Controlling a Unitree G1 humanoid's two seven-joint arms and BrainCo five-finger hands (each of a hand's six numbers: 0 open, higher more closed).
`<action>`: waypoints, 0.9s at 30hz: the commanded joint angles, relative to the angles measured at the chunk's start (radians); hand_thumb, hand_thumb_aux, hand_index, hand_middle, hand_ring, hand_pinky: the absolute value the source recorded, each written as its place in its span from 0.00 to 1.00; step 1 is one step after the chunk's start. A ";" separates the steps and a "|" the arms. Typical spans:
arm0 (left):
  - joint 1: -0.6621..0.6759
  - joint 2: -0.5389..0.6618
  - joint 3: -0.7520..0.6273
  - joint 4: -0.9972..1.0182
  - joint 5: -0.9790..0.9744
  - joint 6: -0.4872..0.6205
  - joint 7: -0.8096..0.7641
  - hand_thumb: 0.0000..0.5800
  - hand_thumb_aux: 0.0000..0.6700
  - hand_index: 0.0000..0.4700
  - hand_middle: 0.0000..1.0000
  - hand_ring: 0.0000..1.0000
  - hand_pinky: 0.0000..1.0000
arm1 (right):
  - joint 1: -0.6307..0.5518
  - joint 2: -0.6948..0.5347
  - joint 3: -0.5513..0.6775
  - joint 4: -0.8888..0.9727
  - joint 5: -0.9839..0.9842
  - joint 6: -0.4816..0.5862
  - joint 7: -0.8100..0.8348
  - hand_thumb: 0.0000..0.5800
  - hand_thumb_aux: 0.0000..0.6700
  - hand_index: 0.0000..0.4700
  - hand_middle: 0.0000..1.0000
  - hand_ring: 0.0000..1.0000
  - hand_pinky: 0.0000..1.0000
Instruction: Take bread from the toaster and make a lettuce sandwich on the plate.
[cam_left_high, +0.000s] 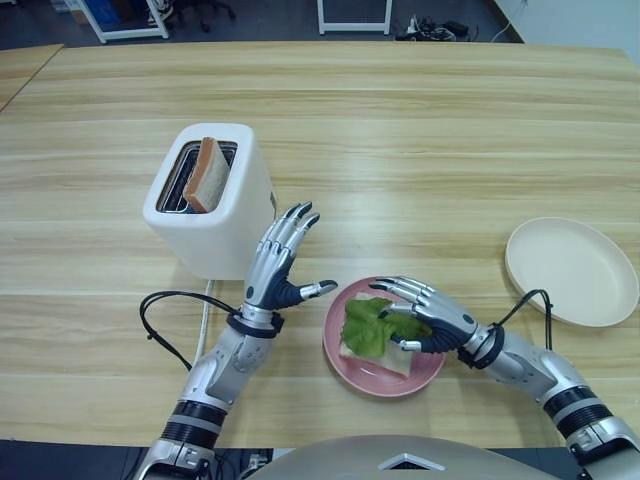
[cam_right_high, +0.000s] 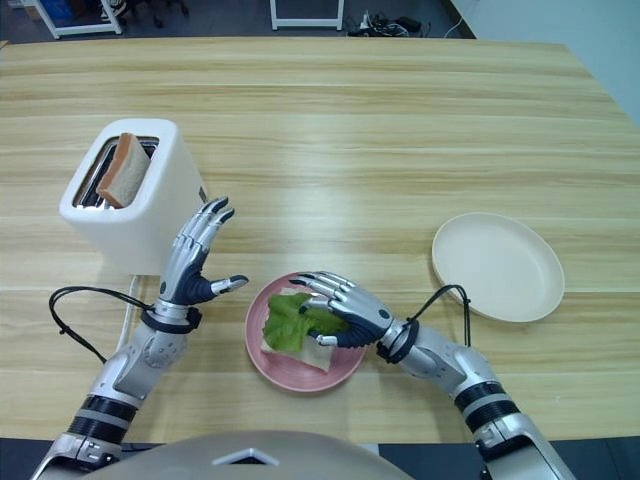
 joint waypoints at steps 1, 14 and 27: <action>0.024 0.045 0.110 -0.084 0.029 0.051 0.047 0.00 0.00 0.00 0.00 0.00 0.00 | 0.012 -0.033 -0.045 -0.002 0.018 0.028 0.026 0.19 0.10 0.10 0.00 0.00 0.00; -0.056 0.156 0.382 -0.069 0.032 0.309 0.037 0.00 0.00 0.00 0.00 0.00 0.00 | 0.057 -0.038 -0.101 -0.022 -0.005 0.065 -0.003 0.00 0.00 0.00 0.00 0.00 0.00; -0.151 0.348 0.308 0.065 -0.024 0.362 -0.309 0.33 0.18 0.18 0.00 0.00 0.00 | 0.095 -0.031 -0.111 -0.053 -0.014 0.081 -0.017 0.00 0.00 0.00 0.00 0.00 0.00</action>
